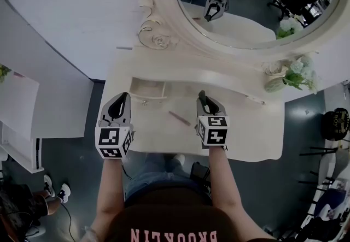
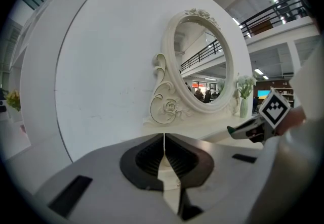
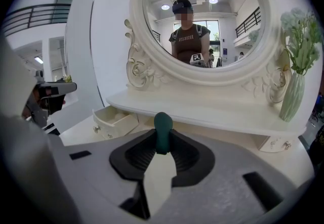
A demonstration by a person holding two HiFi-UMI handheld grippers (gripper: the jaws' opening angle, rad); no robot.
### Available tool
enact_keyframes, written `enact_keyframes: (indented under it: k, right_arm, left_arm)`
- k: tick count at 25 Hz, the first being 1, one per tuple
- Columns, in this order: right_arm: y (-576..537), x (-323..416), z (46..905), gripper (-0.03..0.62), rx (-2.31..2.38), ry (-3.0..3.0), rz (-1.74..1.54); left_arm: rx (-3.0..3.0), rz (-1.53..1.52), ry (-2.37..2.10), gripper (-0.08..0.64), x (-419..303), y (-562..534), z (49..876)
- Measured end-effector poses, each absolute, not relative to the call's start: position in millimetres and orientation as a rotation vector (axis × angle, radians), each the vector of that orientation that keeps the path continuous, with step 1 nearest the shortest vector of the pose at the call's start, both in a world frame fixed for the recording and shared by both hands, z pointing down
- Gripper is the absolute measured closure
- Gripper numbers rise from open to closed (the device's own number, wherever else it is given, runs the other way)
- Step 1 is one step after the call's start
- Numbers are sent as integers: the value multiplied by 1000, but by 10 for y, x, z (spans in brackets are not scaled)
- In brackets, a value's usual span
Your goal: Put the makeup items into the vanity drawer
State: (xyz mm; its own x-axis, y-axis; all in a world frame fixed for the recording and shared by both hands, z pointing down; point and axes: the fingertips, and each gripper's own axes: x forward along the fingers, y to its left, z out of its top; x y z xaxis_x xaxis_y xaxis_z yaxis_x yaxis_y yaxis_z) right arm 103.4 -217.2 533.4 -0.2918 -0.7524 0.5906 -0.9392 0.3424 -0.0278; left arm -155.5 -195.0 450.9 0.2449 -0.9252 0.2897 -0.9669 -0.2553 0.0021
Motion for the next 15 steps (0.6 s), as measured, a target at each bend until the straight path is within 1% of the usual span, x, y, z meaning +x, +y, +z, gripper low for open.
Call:
enact_keyframes:
  k: [7,15]
  right_arm:
    - [-2309,889,5175,518,1459,-2181,474]
    - [-2479,546,5067,517,1383,-2243,422]
  left_arm:
    - [2304,319,-1860,554,-1713,-1955,4403]
    - [2213,284,-1993,554,-2158,-1914,4279]
